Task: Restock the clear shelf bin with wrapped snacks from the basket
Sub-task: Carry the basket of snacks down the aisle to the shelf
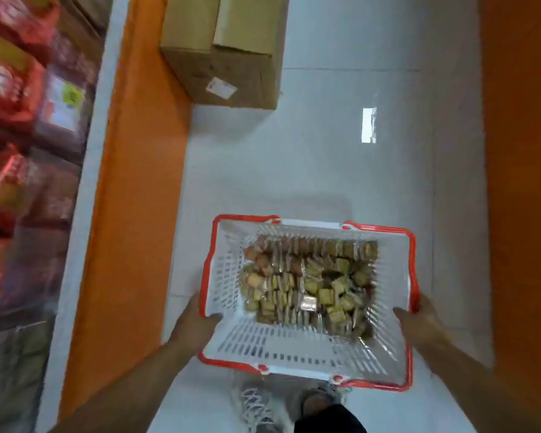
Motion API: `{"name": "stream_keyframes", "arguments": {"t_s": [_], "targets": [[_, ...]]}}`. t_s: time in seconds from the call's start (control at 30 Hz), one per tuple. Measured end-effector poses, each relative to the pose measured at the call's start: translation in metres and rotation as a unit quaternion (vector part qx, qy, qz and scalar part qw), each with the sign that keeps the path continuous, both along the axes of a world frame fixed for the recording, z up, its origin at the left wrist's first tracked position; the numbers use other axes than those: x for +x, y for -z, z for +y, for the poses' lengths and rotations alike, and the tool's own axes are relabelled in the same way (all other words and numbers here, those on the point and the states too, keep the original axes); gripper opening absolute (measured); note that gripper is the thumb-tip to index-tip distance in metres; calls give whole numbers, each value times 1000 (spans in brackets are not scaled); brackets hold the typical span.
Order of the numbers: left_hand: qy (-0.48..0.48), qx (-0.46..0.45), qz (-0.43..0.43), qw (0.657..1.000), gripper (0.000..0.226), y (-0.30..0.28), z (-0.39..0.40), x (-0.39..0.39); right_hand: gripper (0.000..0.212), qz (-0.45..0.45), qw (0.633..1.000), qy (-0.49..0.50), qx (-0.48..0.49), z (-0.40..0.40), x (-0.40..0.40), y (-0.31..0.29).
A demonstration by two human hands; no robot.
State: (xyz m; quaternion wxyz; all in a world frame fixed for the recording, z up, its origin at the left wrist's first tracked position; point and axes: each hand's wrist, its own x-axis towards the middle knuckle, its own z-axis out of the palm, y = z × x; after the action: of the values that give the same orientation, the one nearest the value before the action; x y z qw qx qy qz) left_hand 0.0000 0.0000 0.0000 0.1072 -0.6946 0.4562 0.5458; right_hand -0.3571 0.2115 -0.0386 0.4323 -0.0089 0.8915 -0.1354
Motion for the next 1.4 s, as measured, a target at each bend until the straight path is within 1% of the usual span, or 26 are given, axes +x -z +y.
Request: {"name": "stream_keyframes", "arguments": {"t_s": [0.07,0.1,0.13,0.2,0.3,0.4,0.47,0.53,0.63,0.7,0.8,0.87,0.93,1.07,1.17,1.27,1.3,1.33,1.37,1.4], "targets": [[2,22,-22,1000,50,19,-7,-3,28,20,999,-33,11,0,-4,12],[-3,37,-40,999,48,26,-13,-2,24,20,999,-48,15,1,-8,17],[-10,54,-56,997,47,27,-20,-2,24,15,998,-58,26,-1,-11,16],[17,62,-75,995,47,23,-26,-1,28,4,997,-71,31,-1,-16,8],[57,17,-81,995,42,-8,-34,-10,35,10,997,-72,35,-5,-33,-26],[83,13,-72,994,38,-73,-42,-28,39,-26,994,-94,40,-12,-54,-89],[99,13,-64,993,41,-132,-49,-43,41,-47,992,-104,46,-20,-72,-149],[110,-6,-64,992,44,-200,-58,-62,43,-54,990,-124,51,-32,-91,-219],[116,-47,-61,990,44,-301,-76,-88,43,-42,987,-149,44,-53,-120,-326],[110,-73,-44,990,46,-360,-89,-108,44,-36,987,-153,32,-67,-139,-386],[97,-104,-57,988,49,-430,-112,-136,43,-14,991,-129,3,-93,-163,-456],[94,-117,-39,988,43,-462,-132,-153,42,6,994,-109,-11,-112,-178,-489],[99,-126,-16,987,39,-484,-157,-170,39,24,995,-98,-17,-135,-197,-513],[108,-147,4,983,40,-510,-219,-206,32,48,995,-82,-21,-202,-231,-550],[118,-141,18,983,38,-518,-273,-233,31,68,995,-74,-20,-256,-256,-564],[104,-128,36,986,35,-523,-322,-260,29,84,995,-52,-25,-306,-279,-570],[101,-114,38,988,30,-526,-337,-269,28,88,995,-46,-29,-322,-286,-570],[103,-108,37,988,16,-529,-352,-277,27,93,994,-37,-35,-338,-293,-572],[114,-110,35,987,8,-532,-367,-284,27,97,994,-26,-39,-353,-298,-574],[126,-109,35,985,18,-529,-385,-292,27,102,994,-16,-42,-369,-303,-576]]}}
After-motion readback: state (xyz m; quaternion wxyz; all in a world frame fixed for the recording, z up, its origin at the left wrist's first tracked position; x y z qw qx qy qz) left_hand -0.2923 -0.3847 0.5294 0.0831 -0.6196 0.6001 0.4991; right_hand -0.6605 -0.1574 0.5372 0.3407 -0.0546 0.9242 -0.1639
